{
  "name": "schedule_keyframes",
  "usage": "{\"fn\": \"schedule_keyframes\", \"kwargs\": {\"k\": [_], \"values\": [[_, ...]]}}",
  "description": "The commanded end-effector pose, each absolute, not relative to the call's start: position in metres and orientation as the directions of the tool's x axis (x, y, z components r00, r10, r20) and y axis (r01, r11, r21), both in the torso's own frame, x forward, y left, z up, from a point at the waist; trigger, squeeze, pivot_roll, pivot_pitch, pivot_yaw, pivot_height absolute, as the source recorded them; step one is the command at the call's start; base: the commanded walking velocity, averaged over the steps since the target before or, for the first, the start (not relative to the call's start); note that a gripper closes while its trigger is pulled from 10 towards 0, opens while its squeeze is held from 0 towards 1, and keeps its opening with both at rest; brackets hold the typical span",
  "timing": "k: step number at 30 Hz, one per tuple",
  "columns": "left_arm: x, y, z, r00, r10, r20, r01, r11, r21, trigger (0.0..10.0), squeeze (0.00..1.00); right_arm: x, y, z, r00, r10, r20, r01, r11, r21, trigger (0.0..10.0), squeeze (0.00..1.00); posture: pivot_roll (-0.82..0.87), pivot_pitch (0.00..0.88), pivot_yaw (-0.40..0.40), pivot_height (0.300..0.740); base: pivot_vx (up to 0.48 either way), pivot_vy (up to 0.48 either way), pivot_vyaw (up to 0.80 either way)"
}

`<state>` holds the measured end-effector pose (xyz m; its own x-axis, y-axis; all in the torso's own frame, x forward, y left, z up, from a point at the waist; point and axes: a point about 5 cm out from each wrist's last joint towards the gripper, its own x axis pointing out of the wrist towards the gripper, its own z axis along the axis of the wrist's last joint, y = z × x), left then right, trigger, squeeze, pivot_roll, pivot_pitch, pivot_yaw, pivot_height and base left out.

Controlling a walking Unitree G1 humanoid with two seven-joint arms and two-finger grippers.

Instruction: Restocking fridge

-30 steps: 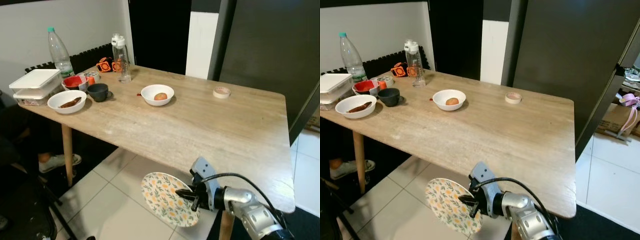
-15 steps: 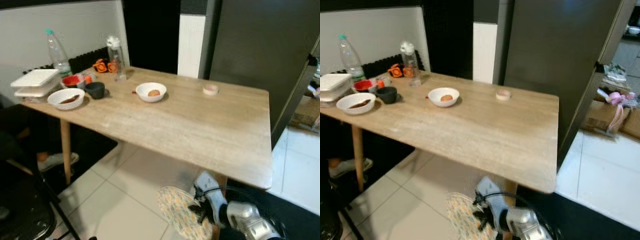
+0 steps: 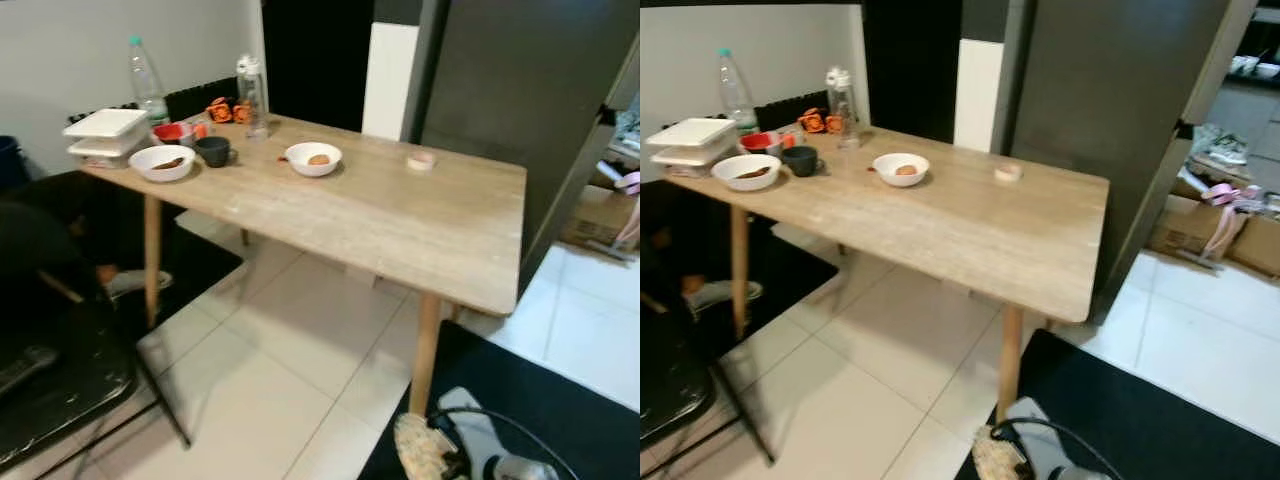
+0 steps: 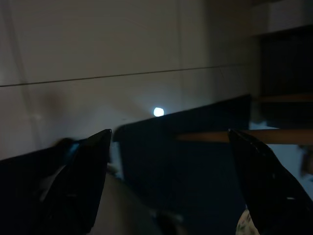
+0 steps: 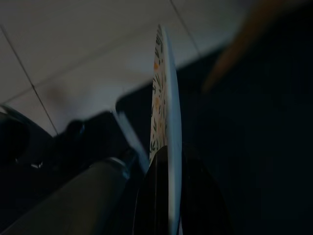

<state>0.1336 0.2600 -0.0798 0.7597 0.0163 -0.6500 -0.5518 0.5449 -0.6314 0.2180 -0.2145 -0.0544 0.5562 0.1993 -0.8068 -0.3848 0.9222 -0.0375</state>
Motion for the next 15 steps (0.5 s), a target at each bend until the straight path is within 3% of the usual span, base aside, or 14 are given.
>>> {"fn": "schedule_keyframes", "kwargs": {"k": [1,3,8,13,15], "values": [[0.133,0.259,-0.081,0.75,0.011,-0.661,-0.554,0.556,-0.619,10.0,0.0,0.195,-0.236,-0.065,0.517,0.094,-0.851,-0.264,0.963,-0.053,10.0,0.0,-0.05,0.009,0.01,0.74,-0.442,0.0,0.0],[0.133,0.258,-0.081,0.75,0.011,-0.662,-0.554,0.557,-0.618,10.0,0.0,0.179,-0.245,-0.072,0.487,0.03,-0.873,-0.19,0.979,-0.072,10.0,0.0,-0.05,0.007,0.013,0.74,-0.414,0.0,0.0],[0.132,0.259,-0.083,0.722,0.042,-0.69,-0.574,0.593,-0.564,10.0,0.0,0.152,-0.257,-0.082,0.424,-0.059,-0.904,-0.069,0.993,-0.097,10.0,0.0,-0.05,0.014,0.011,0.74,0.0,0.0,0.0],[0.134,0.258,-0.083,0.711,0.054,-0.701,-0.578,0.612,-0.54,10.0,0.0,0.145,-0.26,-0.084,0.404,-0.087,-0.911,-0.025,0.994,-0.106,10.0,0.0,-0.05,0.006,0.01,0.74,0.0,0.0,0.0],[0.133,0.253,-0.085,0.693,0.041,-0.719,-0.567,0.647,-0.51,10.0,0.0,0.135,-0.265,-0.087,0.37,-0.118,-0.922,0.02,0.993,-0.119,10.0,0.0,-0.05,0.005,0.01,0.74,0.0,0.0,-0.76]]}}
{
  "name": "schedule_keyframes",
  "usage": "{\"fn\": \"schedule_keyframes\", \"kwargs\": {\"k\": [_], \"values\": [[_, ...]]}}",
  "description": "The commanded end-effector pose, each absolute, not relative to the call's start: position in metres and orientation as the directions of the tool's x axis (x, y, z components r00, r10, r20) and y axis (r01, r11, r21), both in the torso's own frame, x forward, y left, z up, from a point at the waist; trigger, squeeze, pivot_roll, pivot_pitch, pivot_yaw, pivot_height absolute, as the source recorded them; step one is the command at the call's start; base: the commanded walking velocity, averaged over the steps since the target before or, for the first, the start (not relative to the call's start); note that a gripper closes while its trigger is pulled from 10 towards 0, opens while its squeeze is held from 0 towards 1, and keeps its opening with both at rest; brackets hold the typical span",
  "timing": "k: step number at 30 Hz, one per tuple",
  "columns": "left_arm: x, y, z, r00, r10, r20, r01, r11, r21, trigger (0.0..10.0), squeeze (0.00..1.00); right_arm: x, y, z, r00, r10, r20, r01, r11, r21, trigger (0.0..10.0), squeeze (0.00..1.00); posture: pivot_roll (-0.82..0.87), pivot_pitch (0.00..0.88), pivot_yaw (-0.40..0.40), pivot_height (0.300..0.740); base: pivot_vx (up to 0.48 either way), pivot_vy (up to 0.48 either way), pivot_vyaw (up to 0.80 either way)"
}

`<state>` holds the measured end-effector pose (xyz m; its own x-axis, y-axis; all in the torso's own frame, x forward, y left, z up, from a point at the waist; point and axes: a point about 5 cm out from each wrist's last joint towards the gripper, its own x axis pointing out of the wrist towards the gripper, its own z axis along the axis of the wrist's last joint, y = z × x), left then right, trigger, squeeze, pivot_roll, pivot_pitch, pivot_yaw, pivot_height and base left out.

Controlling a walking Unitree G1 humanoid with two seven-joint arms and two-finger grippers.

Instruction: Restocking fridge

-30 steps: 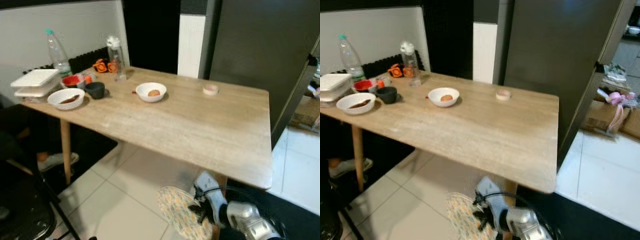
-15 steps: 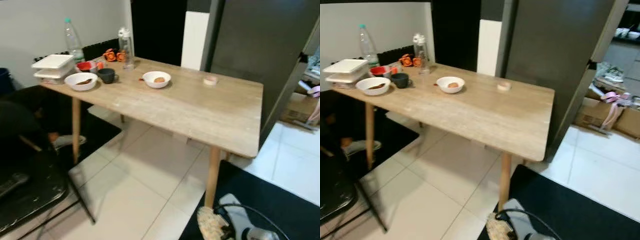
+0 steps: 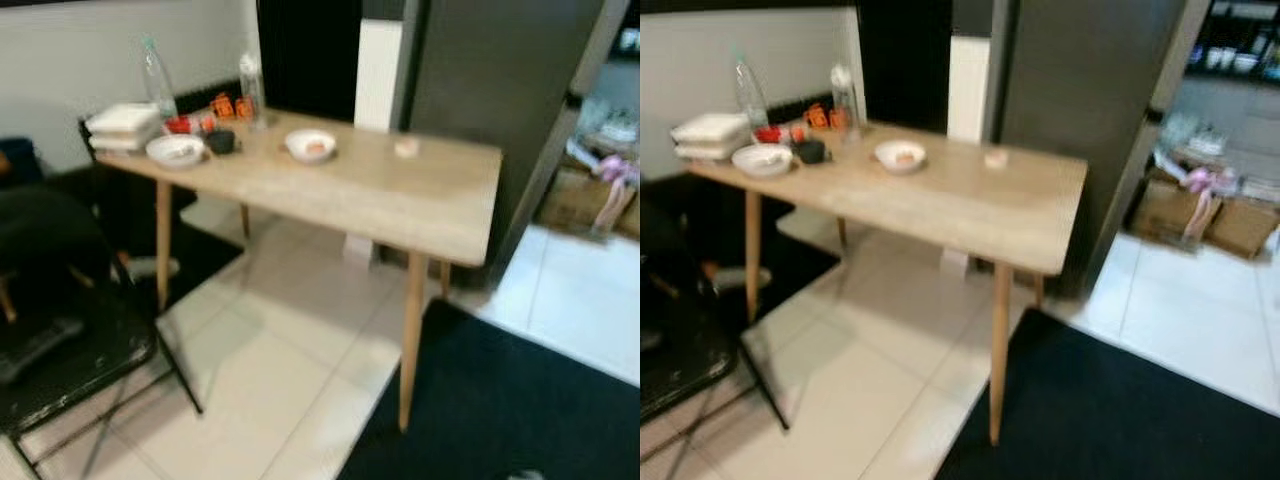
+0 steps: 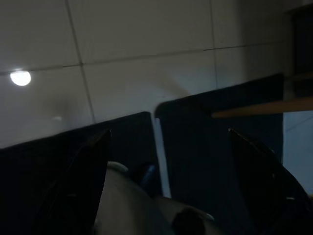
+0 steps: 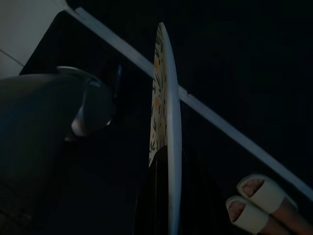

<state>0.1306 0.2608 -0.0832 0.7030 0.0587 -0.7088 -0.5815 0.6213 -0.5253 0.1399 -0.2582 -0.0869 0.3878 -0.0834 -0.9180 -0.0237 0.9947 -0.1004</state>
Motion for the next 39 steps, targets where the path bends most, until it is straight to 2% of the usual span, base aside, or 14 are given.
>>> {"fn": "schedule_keyframes", "kwargs": {"k": [1,9,17,21,26,39], "values": [[0.133,0.253,-0.085,0.693,0.041,-0.719,-0.567,0.647,-0.51,10.0,0.0,0.135,-0.265,-0.087,0.37,-0.118,-0.922,0.02,0.993,-0.119,10.0,0.0,-0.05,0.005,0.01,0.74,0.0,0.0,-0.76],[0.133,0.257,-0.085,0.668,0.076,-0.74,-0.555,0.713,-0.428,10.0,0.0,0.128,-0.262,-0.09,0.34,-0.127,-0.932,0.045,0.992,-0.119,10.0,0.0,-0.06,0.013,0.012,0.74,0.0,0.0,-0.76],[0.131,0.246,-0.089,0.642,0.088,-0.762,-0.535,0.763,-0.363,10.0,0.0,0.121,-0.253,-0.096,0.319,-0.115,-0.941,0.048,0.993,-0.105,10.0,0.0,-0.06,0.0,0.02,0.74,0.0,0.0,-0.76],[0.127,0.234,-0.095,0.601,0.075,-0.796,-0.507,0.806,-0.307,10.0,0.0,0.119,-0.249,-0.097,0.308,-0.109,-0.945,0.041,0.994,-0.101,10.0,0.0,-0.06,0.0,0.021,0.74,0.0,0.0,-0.76],[0.132,0.226,-0.095,0.599,0.061,-0.798,-0.472,0.833,-0.29,10.0,0.0,0.119,-0.247,-0.098,0.304,-0.112,-0.946,0.031,0.994,-0.108,10.0,0.0,-0.06,0.0,0.021,0.74,0.0,0.0,-0.76],[0.144,0.222,-0.091,0.646,0.042,-0.762,-0.466,0.813,-0.35,10.0,0.0,0.119,-0.244,-0.099,0.299,-0.109,-0.948,0.005,0.994,-0.112,10.0,0.0,-0.06,0.0,0.019,0.74,0.0,0.0,-0.76]]}}
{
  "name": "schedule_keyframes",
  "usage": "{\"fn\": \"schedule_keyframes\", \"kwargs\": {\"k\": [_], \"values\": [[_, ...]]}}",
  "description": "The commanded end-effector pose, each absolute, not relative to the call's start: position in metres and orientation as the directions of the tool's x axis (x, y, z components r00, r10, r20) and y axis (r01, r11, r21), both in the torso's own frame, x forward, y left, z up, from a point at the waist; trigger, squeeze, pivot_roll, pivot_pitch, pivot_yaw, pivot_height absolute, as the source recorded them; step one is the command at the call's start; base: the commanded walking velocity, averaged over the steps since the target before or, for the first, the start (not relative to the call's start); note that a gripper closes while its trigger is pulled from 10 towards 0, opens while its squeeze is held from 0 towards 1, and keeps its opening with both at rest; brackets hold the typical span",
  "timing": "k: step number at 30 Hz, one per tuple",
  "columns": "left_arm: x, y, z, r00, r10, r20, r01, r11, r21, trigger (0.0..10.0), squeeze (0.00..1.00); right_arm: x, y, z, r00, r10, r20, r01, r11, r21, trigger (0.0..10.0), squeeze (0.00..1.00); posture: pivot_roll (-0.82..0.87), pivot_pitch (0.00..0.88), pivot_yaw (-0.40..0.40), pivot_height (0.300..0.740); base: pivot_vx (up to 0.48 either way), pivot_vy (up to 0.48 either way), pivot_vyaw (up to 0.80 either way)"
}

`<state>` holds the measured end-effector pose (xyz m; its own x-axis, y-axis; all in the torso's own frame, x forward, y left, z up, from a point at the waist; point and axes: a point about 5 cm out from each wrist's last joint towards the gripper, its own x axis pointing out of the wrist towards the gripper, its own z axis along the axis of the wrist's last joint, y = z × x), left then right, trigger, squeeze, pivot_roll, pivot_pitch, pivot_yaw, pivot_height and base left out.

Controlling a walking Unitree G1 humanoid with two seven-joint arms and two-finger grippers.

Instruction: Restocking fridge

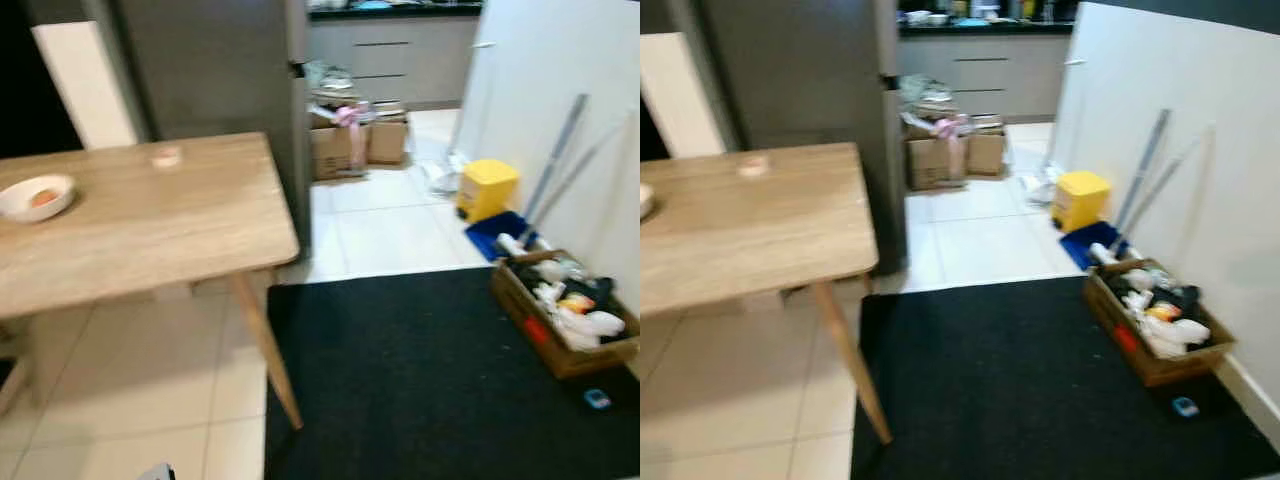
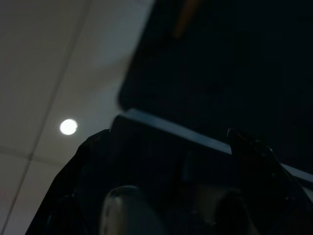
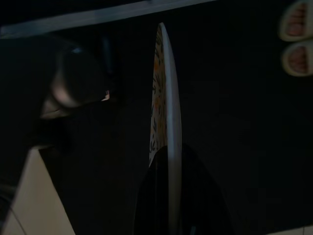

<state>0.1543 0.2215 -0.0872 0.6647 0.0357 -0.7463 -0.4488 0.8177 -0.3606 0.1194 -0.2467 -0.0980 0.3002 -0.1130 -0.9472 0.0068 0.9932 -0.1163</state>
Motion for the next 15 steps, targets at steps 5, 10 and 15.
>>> {"fn": "schedule_keyframes", "kwargs": {"k": [5,10,15], "values": [[0.1401,0.2227,-0.0924,0.637,0.042,-0.77,-0.474,0.809,-0.348,10.0,0.0,0.1172,-0.2423,-0.0999,0.295,-0.106,-0.95,0.0,0.994,-0.111,10.0,0.0,-0.06,0.0,0.019,0.74,0.0,0.0,-0.76],[0.1384,0.2224,-0.0931,0.634,0.037,-0.773,-0.476,0.806,-0.352,10.0,0.0,0.1167,-0.2413,-0.1003,0.294,-0.102,-0.95,-0.006,0.994,-0.109,10.0,0.0,-0.06,0.0,0.019,0.74,0.0,0.0,-0.76],[0.139,0.2216,-0.093,0.637,0.032,-0.771,-0.472,0.807,-0.356,10.0,0.0,0.1166,-0.2416,-0.1002,0.295,-0.102,-0.95,-0.011,0.994,-0.11,10.0,0.0,-0.05,0.0,0.018,0.74,0.0,0.0,-0.76]]}}
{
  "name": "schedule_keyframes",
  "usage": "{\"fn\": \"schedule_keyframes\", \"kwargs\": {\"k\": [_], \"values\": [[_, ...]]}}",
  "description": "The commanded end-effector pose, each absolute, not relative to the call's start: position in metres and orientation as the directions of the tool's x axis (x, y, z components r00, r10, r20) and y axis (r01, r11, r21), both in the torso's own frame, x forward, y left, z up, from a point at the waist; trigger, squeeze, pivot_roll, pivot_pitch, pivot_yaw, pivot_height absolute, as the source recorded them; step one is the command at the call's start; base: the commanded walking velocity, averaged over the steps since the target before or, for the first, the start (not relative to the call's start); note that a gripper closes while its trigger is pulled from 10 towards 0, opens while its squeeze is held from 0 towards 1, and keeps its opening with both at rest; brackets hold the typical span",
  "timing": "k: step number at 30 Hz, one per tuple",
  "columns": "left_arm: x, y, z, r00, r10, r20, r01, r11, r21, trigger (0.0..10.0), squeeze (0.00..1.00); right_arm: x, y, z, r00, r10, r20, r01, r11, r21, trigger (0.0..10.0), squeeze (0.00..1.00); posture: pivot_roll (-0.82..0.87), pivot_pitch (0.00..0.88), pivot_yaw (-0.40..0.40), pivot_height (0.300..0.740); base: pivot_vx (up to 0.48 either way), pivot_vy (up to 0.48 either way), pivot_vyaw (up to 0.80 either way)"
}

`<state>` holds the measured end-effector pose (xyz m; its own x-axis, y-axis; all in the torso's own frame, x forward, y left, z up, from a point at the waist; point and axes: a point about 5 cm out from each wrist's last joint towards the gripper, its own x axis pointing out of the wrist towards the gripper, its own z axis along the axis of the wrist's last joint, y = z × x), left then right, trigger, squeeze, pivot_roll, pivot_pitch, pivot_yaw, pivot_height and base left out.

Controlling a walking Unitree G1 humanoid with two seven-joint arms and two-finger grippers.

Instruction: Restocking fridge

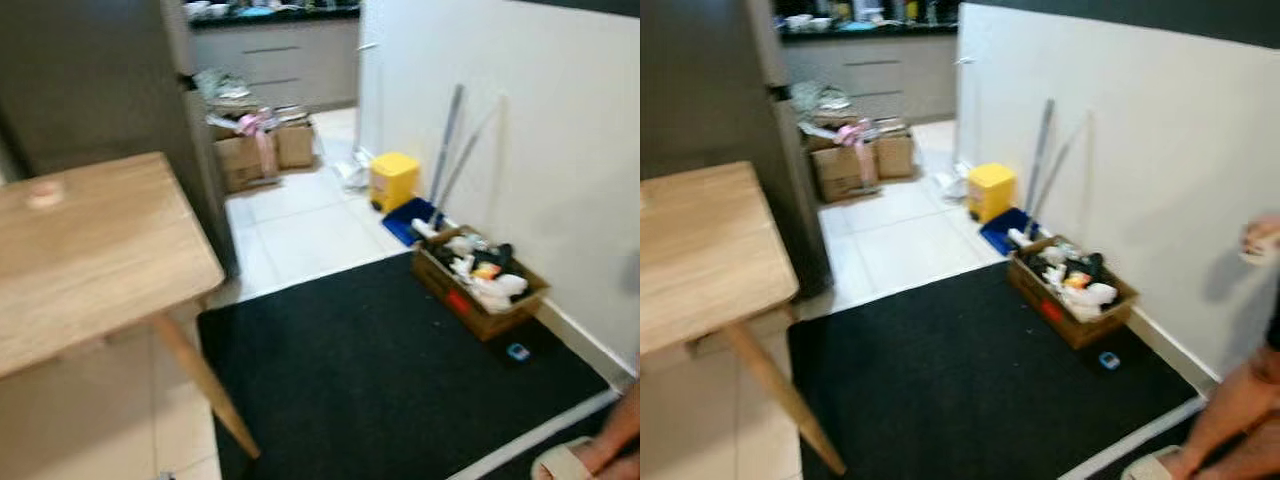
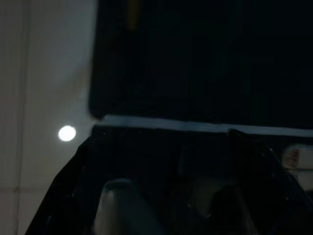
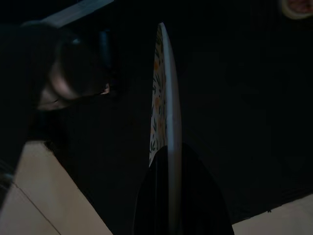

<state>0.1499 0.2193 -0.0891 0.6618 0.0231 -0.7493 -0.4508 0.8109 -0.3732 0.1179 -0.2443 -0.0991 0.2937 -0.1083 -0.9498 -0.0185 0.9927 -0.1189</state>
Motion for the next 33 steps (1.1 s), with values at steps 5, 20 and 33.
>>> {"fn": "schedule_keyframes", "kwargs": {"k": [5,20,33], "values": [[0.1393,0.2238,-0.0923,0.637,0.03,-0.77,-0.467,0.809,-0.356,10.0,0.0,0.1155,-0.2424,-0.1003,0.293,-0.101,-0.951,-0.026,0.993,-0.113,10.0,0.0,-0.05,0.0,0.018,0.74,0.0,0.0,-0.76],[0.141,0.2208,-0.0924,0.638,0.016,-0.77,-0.462,0.808,-0.367,10.0,0.0,0.1167,-0.2418,-0.1001,0.295,-0.095,-0.951,-0.047,0.992,-0.114,10.0,0.0,-0.05,0.0,0.019,0.74,0.0,0.0,-0.76],[0.141,0.2165,-0.0933,0.636,-0.001,-0.772,-0.451,0.811,-0.373,10.0,0.0,0.1177,-0.2412,-0.0999,0.307,-0.098,-0.947,-0.06,0.991,-0.122,10.0,0.0,-0.05,0.0,0.018,0.74,0.0,0.0,-0.47]]}}
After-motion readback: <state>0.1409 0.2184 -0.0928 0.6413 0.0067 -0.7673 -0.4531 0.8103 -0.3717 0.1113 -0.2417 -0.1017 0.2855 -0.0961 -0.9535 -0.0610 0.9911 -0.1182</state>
